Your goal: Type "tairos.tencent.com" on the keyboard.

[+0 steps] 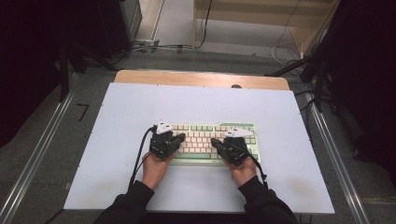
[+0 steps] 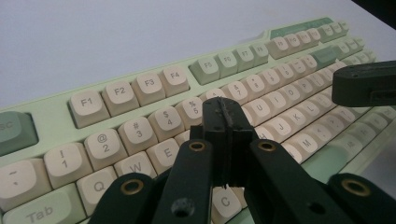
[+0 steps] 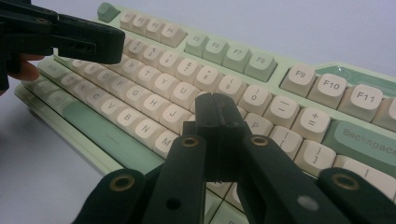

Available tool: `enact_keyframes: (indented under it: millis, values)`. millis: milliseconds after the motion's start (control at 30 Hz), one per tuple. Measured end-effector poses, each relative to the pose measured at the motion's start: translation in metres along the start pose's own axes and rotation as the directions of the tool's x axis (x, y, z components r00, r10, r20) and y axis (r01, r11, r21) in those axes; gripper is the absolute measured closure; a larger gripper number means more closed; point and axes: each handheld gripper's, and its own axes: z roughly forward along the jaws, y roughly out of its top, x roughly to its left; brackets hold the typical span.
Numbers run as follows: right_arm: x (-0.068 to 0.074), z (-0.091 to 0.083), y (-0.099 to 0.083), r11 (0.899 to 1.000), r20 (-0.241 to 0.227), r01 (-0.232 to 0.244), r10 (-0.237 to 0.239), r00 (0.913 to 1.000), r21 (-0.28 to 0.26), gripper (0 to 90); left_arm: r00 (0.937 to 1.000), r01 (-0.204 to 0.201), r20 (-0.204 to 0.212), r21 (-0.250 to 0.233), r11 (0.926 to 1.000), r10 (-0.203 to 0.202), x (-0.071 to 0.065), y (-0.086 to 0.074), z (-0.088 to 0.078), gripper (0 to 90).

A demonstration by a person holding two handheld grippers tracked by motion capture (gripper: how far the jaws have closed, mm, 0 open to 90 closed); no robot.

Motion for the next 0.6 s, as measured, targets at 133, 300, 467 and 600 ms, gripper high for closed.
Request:
enact_keyframes:
  millis: [133, 300, 467, 600]
  values:
    - [0.0, 0.0, 0.0, 1.0, 0.001, -0.004, 0.004, 1.0, 0.001, 87.8, 1.0, 0.0, 0.006, 0.001, 1.0, 0.0, -0.001, 0.002, 0.004, 90.0]
    - [0.0, 0.001, 0.0, 1.0, -0.001, -0.003, 0.003, 1.0, 0.002, 87.8, 0.9999, -0.008, 0.008, 0.007, 0.9999, 0.008, -0.004, 0.003, 0.009, 90.0]
    - [0.001, 0.0, 0.0, 1.0, -0.002, -0.005, 0.005, 1.0, 0.001, 87.8, 0.9999, -0.014, 0.008, 0.014, 0.9998, 0.014, -0.006, 0.004, 0.014, 90.0]
    - [0.0, 0.0, 0.0, 1.0, -0.003, -0.002, 0.002, 1.0, -0.001, 87.8, 0.9999, -0.013, 0.008, 0.018, 0.9997, 0.013, -0.006, 0.004, 0.017, 90.0]
